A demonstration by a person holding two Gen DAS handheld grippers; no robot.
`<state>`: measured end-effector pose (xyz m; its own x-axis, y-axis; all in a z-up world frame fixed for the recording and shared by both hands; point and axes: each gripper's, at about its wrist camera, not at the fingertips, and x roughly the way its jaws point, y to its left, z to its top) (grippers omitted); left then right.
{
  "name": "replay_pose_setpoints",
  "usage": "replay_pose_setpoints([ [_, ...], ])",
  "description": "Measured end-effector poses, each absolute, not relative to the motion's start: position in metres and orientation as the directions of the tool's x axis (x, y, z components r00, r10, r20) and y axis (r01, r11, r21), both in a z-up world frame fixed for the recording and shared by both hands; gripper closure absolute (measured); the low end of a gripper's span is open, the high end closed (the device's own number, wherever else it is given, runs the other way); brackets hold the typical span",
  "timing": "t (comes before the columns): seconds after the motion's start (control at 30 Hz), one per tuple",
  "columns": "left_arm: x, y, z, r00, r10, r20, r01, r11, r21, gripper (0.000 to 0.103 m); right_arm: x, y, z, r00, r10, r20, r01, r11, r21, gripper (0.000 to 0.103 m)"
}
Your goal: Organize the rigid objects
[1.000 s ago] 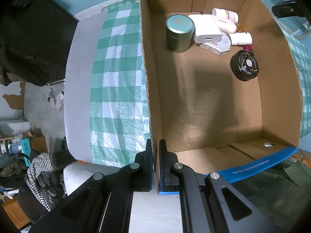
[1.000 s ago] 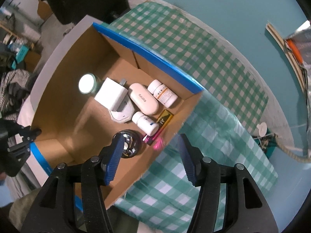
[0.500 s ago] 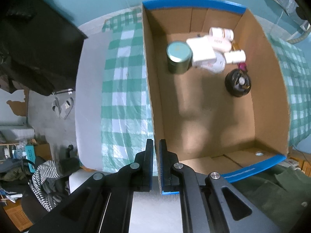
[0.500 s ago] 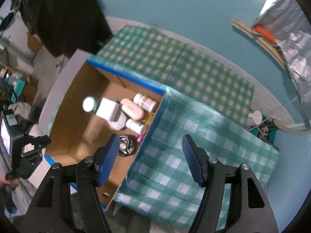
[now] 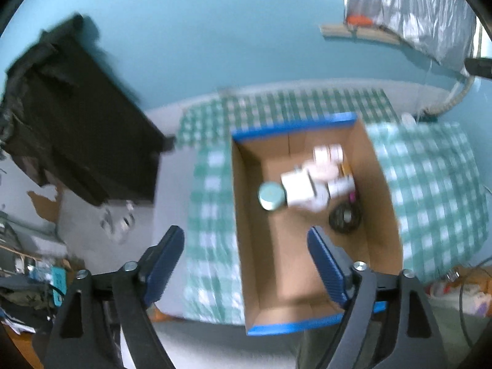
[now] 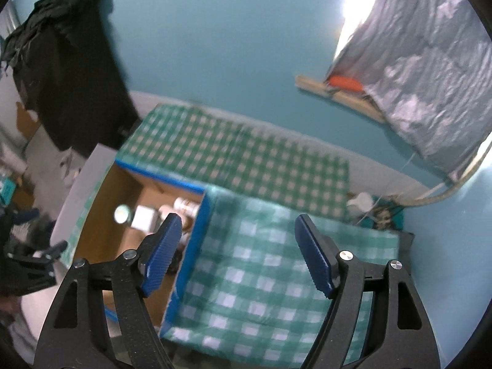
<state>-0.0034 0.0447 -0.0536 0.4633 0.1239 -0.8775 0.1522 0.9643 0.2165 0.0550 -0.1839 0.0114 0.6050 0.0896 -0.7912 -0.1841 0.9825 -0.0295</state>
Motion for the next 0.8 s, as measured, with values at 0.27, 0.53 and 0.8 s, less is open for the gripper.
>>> replay_pose_setpoints([
  [0.27, -0.011, 0.022, 0.004, 0.644, 0.057, -0.763, 0.182, 0.957, 0.224, 0.002, 0.02, -0.214, 0.031, 0.691, 0.084, -0.718, -0.071, 0.996, 0.048, 0.027],
  [0.53, -0.015, 0.007, 0.036, 0.691, -0.048, -0.721, 0.204, 0.97, 0.131, 0.002, -0.004, -0.245, 0.044, 0.738, 0.055, -0.673, 0.017, 0.995, 0.099, 0.027],
  [0.8, -0.018, 0.005, 0.048, 0.709, -0.07, -0.702, 0.171, 0.983, 0.074, 0.002, -0.018, -0.256, 0.049, 0.755, 0.016, -0.655, 0.051, 0.995, 0.082, 0.027],
])
